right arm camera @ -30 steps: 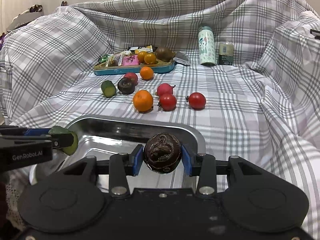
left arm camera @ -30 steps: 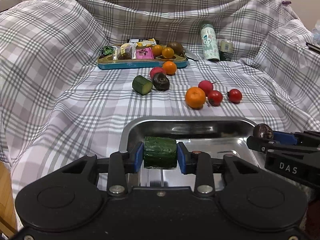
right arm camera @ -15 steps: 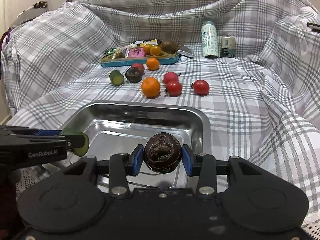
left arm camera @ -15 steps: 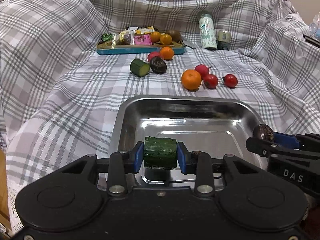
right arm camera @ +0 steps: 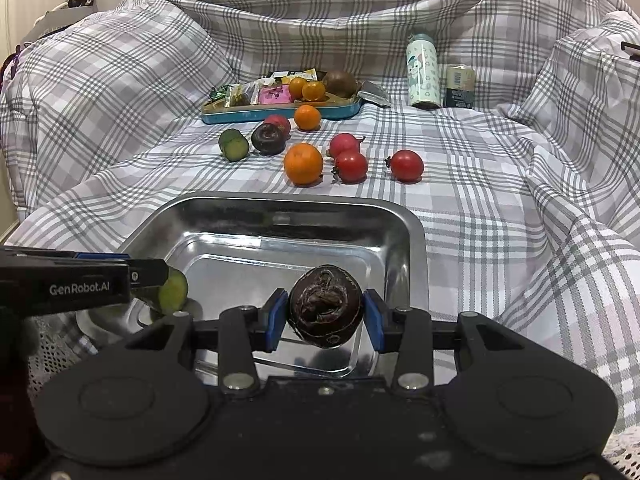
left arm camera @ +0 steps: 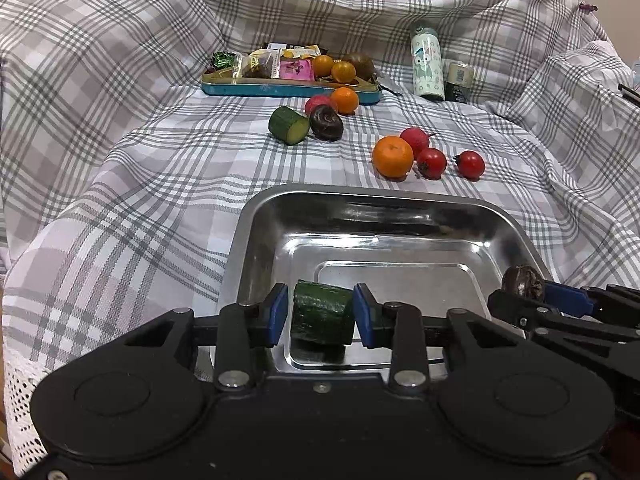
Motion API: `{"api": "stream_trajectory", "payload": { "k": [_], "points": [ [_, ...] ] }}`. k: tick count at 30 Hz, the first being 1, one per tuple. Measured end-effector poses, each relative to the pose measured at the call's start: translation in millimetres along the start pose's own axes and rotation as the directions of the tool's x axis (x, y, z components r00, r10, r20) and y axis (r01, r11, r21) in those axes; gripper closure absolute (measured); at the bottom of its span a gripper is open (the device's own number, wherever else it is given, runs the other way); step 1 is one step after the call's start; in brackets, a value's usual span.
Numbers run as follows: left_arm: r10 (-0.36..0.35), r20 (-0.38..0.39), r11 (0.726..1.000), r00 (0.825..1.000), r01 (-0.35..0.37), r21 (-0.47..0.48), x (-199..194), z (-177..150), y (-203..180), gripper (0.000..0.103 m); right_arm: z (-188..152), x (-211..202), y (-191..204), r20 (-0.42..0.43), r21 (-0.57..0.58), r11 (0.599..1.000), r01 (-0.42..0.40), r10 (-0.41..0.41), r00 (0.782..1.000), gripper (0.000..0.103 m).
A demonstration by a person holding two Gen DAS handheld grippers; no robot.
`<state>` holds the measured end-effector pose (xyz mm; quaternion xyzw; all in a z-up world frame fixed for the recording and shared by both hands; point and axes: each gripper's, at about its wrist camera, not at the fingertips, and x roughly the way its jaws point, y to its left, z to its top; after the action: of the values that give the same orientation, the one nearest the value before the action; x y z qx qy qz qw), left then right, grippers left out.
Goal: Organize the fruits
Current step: 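Carry both items to the steel tray and release them inside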
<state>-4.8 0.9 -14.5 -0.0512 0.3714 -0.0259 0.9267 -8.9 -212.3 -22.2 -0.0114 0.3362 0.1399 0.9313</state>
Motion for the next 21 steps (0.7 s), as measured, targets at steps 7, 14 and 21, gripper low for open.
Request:
{"api": "stream_trajectory", "payload": {
  "k": [7,14,21],
  "points": [
    [-0.004,0.009,1.0,1.0,0.004,0.0,-1.1,0.2,-0.3,0.058,0.6,0.7,-2.1,0.001,0.016,1.0,0.002,-0.002,1.0,0.06],
    [-0.001,0.017,1.0,1.0,0.001,0.001,-2.4,0.4,-2.0,0.058,-0.3,-1.1,-0.3,0.014,0.007,1.0,0.001,-0.001,1.0,0.06],
    [0.0,0.021,1.0,1.0,0.0,0.0,-2.9,0.0,-2.3,0.058,-0.4,-1.4,-0.1,0.016,0.011,1.0,0.003,-0.003,1.0,0.06]
  ]
}}
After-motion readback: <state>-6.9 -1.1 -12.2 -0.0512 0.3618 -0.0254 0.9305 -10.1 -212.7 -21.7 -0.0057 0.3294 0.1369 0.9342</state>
